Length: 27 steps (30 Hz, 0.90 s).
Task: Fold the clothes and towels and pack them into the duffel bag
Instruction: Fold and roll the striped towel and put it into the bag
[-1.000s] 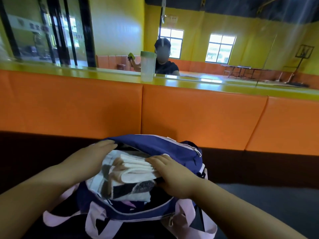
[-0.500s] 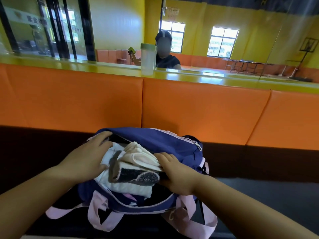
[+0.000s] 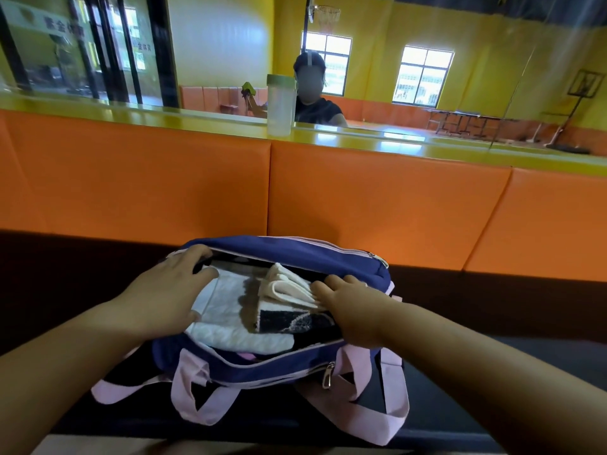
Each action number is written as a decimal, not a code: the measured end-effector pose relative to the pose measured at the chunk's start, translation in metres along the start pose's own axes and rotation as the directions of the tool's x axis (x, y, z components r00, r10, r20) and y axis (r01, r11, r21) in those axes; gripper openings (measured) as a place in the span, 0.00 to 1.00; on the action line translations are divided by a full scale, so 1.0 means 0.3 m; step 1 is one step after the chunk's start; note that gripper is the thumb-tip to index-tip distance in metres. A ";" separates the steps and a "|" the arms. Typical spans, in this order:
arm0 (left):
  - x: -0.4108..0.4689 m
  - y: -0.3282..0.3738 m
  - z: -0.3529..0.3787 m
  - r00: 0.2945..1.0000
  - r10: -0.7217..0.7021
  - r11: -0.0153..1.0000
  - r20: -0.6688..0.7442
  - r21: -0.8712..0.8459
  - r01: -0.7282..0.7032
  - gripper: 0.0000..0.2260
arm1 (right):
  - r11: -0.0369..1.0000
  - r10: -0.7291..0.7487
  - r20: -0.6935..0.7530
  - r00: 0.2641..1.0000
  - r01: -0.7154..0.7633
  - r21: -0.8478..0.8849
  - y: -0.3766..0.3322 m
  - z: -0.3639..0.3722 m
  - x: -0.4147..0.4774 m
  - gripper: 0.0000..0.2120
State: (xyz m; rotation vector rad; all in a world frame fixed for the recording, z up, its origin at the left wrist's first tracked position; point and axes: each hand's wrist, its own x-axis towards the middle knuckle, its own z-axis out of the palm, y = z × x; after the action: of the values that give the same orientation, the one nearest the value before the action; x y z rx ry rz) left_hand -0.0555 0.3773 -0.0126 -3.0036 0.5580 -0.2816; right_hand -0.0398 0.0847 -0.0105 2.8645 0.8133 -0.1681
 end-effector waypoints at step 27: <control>-0.010 0.068 -0.001 0.998 -0.008 0.992 -0.056 -0.128 0.001 0.35 | 0.986 0.058 -0.428 0.902 0.015 0.165 -0.128 0.036 0.015 0.17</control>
State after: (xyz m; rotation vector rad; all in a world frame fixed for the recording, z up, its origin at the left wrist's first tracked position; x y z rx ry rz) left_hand -0.0654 0.3593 -0.0150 -3.1290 0.5967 -0.3451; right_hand -0.0569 0.1172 -0.0263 3.1138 0.8722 0.4442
